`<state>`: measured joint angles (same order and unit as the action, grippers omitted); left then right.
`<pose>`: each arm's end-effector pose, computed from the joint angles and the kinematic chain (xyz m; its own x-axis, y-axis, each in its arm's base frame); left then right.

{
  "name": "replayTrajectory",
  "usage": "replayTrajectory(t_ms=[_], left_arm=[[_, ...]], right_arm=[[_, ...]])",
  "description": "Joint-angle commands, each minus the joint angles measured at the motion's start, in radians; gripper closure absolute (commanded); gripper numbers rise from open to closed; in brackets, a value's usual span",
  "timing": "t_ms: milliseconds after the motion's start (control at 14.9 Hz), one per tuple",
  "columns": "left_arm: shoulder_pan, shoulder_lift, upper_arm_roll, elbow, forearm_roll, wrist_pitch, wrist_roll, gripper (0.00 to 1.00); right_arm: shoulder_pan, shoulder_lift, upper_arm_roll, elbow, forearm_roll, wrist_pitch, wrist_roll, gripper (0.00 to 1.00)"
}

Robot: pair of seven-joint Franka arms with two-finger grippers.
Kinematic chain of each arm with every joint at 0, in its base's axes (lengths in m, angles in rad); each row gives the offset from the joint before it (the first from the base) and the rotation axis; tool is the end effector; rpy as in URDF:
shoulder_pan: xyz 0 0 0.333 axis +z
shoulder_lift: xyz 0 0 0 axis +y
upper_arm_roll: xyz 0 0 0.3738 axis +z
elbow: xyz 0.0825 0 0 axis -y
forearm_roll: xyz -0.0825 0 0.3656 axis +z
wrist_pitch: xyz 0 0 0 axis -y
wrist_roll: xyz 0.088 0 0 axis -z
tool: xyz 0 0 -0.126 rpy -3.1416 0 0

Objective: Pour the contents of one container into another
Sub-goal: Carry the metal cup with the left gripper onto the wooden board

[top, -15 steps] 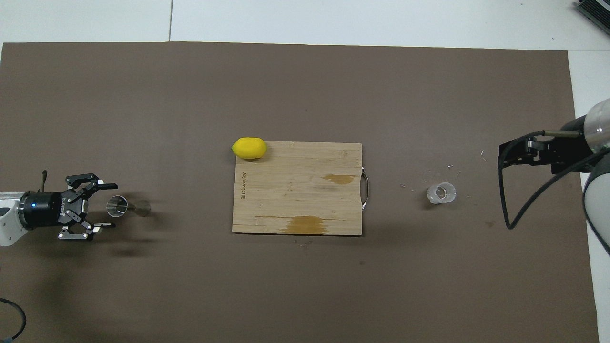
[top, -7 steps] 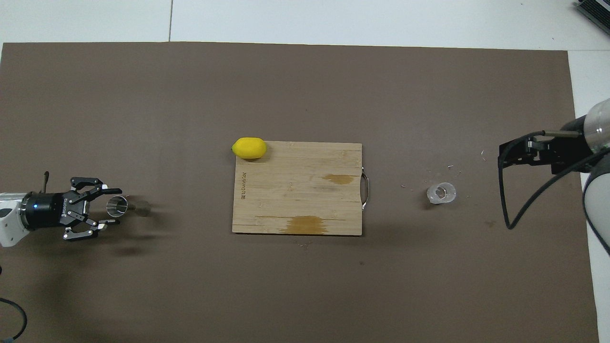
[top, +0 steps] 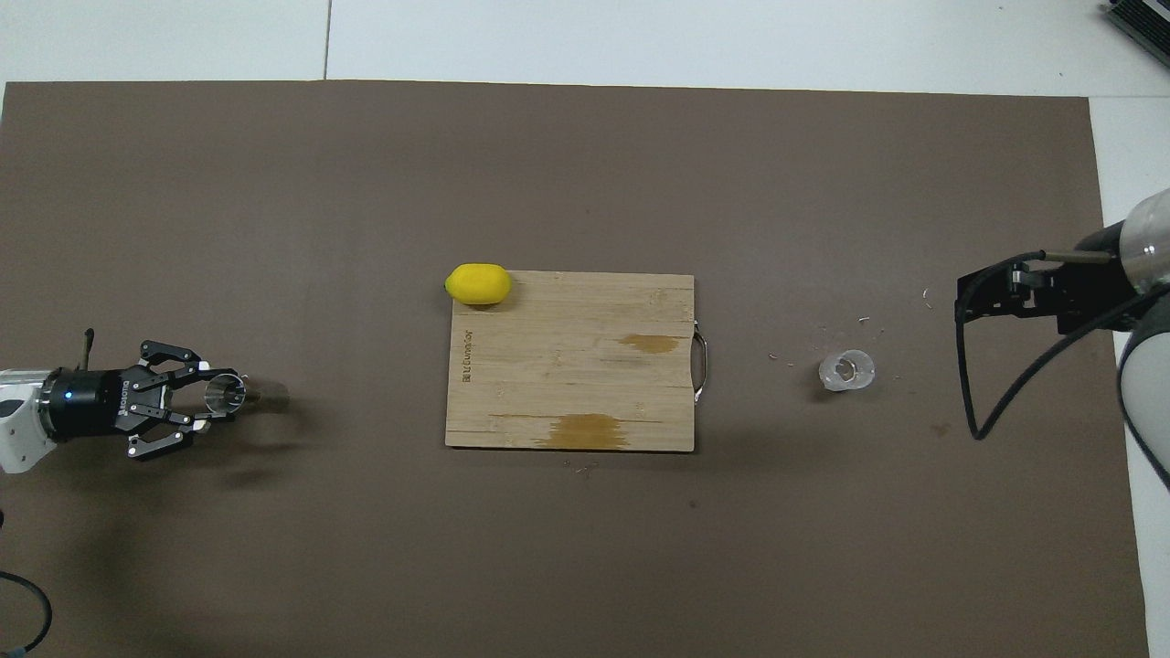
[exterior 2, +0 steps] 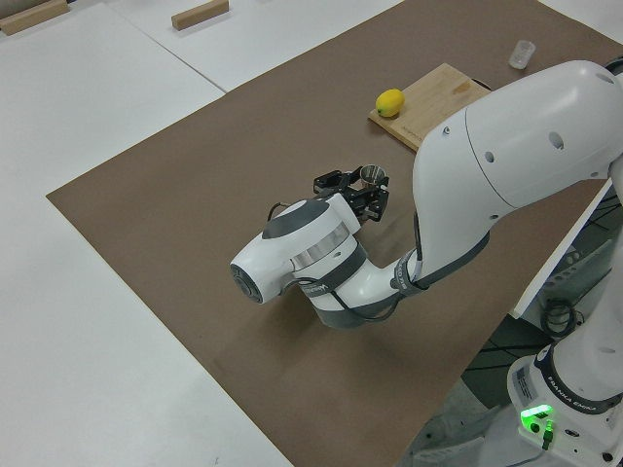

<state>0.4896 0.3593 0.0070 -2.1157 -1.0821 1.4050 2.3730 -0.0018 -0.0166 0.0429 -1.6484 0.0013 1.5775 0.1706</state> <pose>0.4885 0.1251 0.3251 0.1838 -0.1552 0.9706 -0.9830 -0.0336 0.1807 0.5268 0.0220 0.6376 0.9902 -0.1293 -0.0536 -0.1290 -0.9916 0.0086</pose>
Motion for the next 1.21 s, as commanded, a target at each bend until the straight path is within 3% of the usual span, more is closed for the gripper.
replayTrajectory(t_ms=[0, 336, 672, 1142], left_arm=[[-0.017, -0.010, 0.010, -0.011, -0.025, 0.014, 0.018, 0.54], [-0.107, -0.005, 0.008, 0.008, -0.111, -0.009, -0.029, 0.54], [-0.265, -0.023, 0.004, 0.006, -0.202, -0.006, -0.202, 0.54], [-0.472, -0.077, 0.004, -0.058, -0.370, 0.100, -0.281, 0.54]], right_arm=[[-0.012, -0.006, 0.005, -0.005, 0.017, -0.002, -0.028, 0.00], [-0.011, -0.005, 0.005, -0.004, 0.017, -0.002, -0.028, 0.00], [0.002, -0.002, 0.003, 0.004, -0.010, 0.012, -0.029, 0.01], [0.000, 0.012, 0.012, 0.007, -0.037, 0.062, -0.033, 0.01]])
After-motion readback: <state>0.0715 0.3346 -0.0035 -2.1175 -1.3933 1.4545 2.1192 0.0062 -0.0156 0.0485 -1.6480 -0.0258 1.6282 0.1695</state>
